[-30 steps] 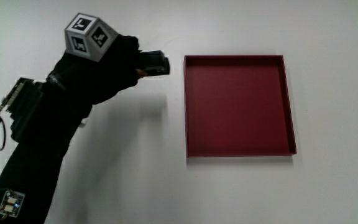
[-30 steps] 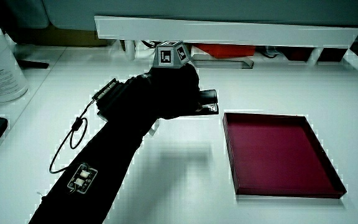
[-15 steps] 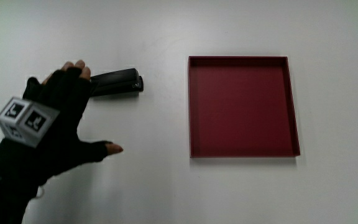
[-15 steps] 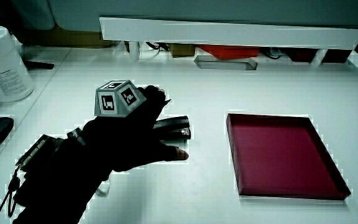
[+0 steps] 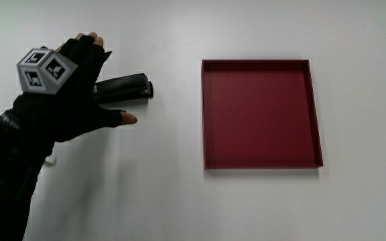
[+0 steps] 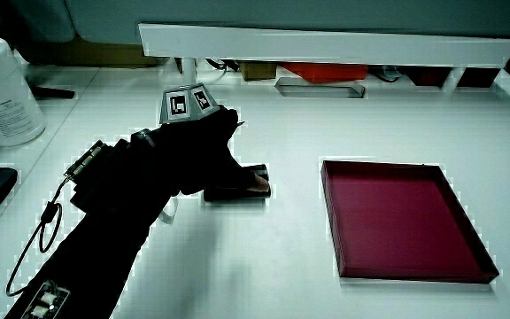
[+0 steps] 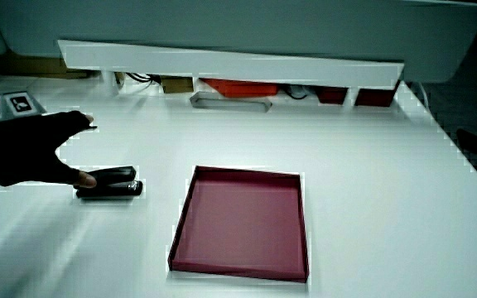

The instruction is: Pick stapper from desk

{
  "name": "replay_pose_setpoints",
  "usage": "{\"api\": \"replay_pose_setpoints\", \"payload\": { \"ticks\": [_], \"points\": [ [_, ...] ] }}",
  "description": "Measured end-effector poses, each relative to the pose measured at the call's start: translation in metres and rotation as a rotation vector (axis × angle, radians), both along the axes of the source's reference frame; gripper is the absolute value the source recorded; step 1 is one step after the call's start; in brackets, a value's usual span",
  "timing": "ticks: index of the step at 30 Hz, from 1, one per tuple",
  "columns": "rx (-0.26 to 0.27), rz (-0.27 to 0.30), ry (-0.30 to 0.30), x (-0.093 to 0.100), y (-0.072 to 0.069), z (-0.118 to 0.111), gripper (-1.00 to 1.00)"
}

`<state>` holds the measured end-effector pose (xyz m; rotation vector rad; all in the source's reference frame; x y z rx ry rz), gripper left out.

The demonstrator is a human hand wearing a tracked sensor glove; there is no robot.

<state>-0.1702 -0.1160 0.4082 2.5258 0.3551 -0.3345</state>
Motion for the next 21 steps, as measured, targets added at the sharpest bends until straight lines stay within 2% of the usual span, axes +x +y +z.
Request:
{"api": "replay_pose_setpoints", "payload": {
  "ticks": [1, 2, 3, 5, 7, 8, 9, 10, 11, 12, 14, 16, 17, 18, 19, 20, 21],
  "points": [
    [-0.015, -0.006, 0.014, 0.004, 0.0, -0.004, 1.0],
    [0.013, 0.009, 0.04, 0.008, -0.001, -0.008, 1.0],
    [0.012, 0.011, 0.036, 0.012, -0.001, -0.012, 1.0],
    [0.039, 0.041, 0.068, 0.022, -0.002, -0.02, 1.0],
    [0.04, 0.05, 0.099, 0.03, -0.004, -0.024, 1.0],
    [0.033, 0.051, 0.078, 0.035, -0.003, -0.03, 1.0],
    [0.063, 0.076, 0.108, 0.04, -0.004, -0.03, 1.0],
    [0.026, 0.048, 0.11, 0.044, -0.004, -0.033, 1.0],
    [0.001, 0.024, 0.15, 0.046, -0.007, -0.026, 1.0],
    [0.011, 0.038, 0.132, 0.053, -0.006, -0.034, 1.0],
    [0.003, 0.032, 0.169, 0.062, -0.008, -0.035, 1.0],
    [0.013, 0.048, 0.195, 0.071, -0.009, -0.039, 1.0],
    [0.032, 0.084, 0.253, 0.077, -0.011, -0.035, 1.0],
    [0.047, 0.105, 0.213, 0.083, -0.01, -0.041, 1.0],
    [0.057, 0.132, 0.208, 0.089, -0.01, -0.042, 1.0],
    [0.039, 0.106, 0.216, 0.094, -0.008, -0.047, 1.0],
    [0.078, 0.169, 0.218, 0.099, -0.009, -0.046, 1.0]
  ]
}}
